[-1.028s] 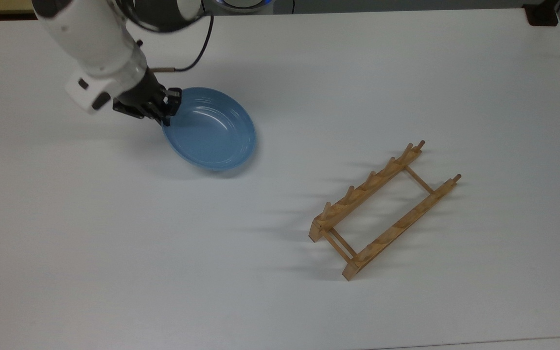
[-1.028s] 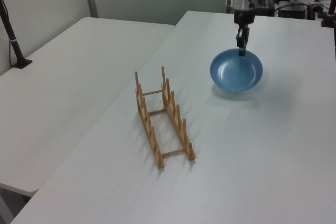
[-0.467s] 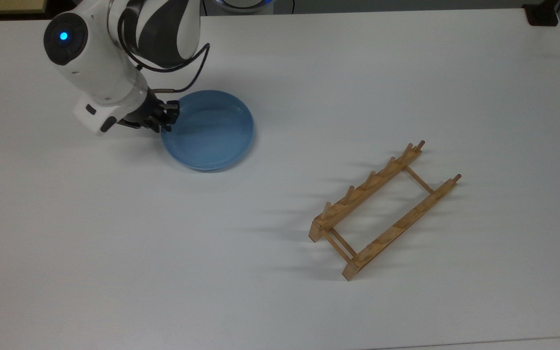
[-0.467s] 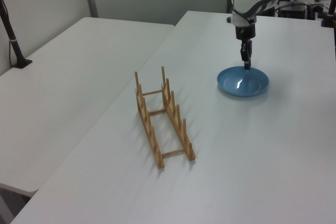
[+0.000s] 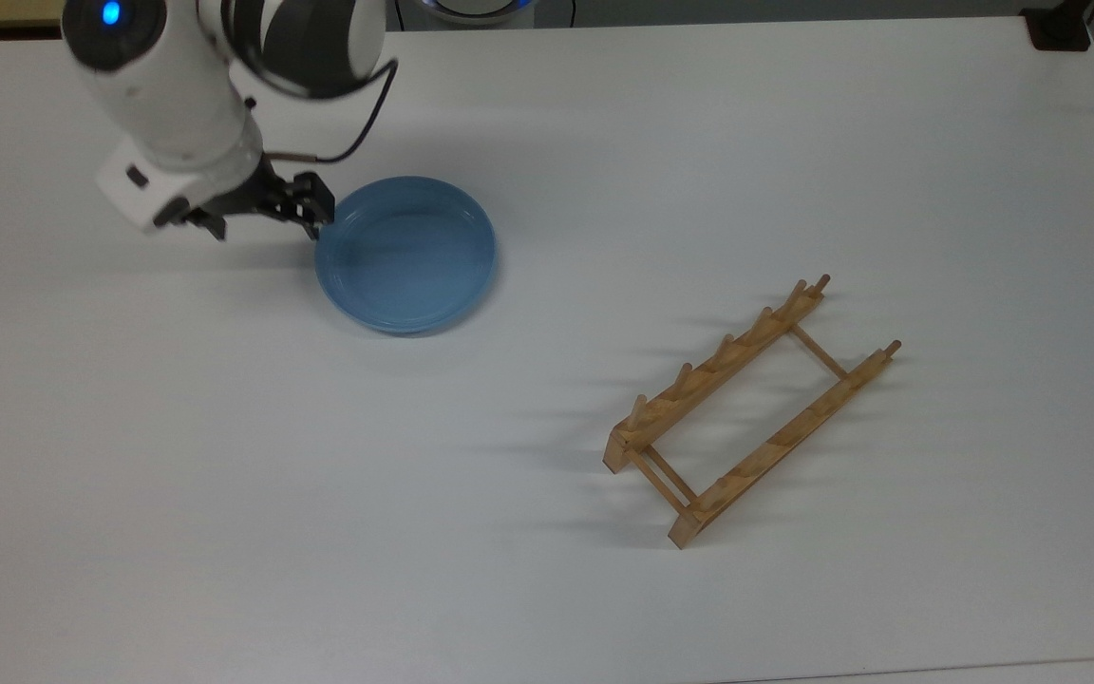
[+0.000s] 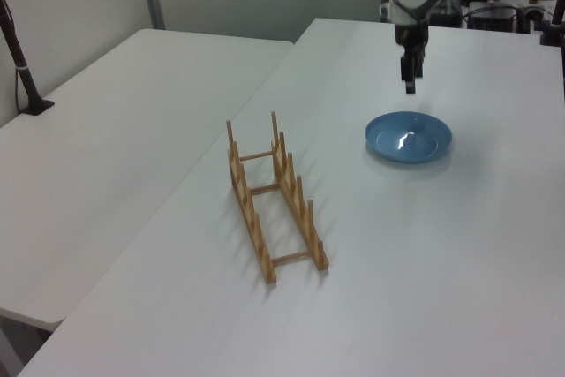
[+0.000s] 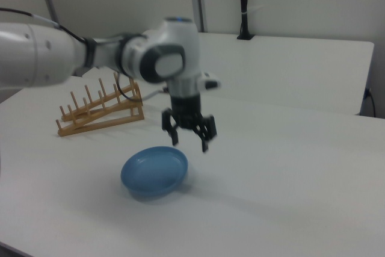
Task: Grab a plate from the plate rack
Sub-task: 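Open the gripper to release the plate and raise it away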
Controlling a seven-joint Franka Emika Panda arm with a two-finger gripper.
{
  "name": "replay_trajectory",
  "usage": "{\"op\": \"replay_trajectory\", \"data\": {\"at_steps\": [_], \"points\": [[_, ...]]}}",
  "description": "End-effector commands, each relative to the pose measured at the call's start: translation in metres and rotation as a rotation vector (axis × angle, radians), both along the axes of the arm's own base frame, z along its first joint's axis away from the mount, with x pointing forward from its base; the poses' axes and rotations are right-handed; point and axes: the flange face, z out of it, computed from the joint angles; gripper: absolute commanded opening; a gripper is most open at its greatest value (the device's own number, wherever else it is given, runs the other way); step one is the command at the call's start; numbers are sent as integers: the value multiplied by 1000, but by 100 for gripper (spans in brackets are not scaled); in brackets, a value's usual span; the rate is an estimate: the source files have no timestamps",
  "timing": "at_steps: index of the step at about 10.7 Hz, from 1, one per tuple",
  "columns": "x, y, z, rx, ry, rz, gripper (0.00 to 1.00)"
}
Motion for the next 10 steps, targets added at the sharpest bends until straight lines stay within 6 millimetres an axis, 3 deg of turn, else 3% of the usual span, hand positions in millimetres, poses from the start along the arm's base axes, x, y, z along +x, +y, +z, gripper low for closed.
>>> {"op": "replay_trajectory", "data": {"at_steps": [1, 2, 5, 6, 10], "points": [[-26, 63, 95, -35, -6, 44, 100], [-36, 81, 116, -66, -2, 65, 100], [-57, 103, 153, -51, -7, 80, 100], [-65, 93, 163, -46, -16, 20, 100], [-64, 103, 157, -48, 1, -5, 100]]}}
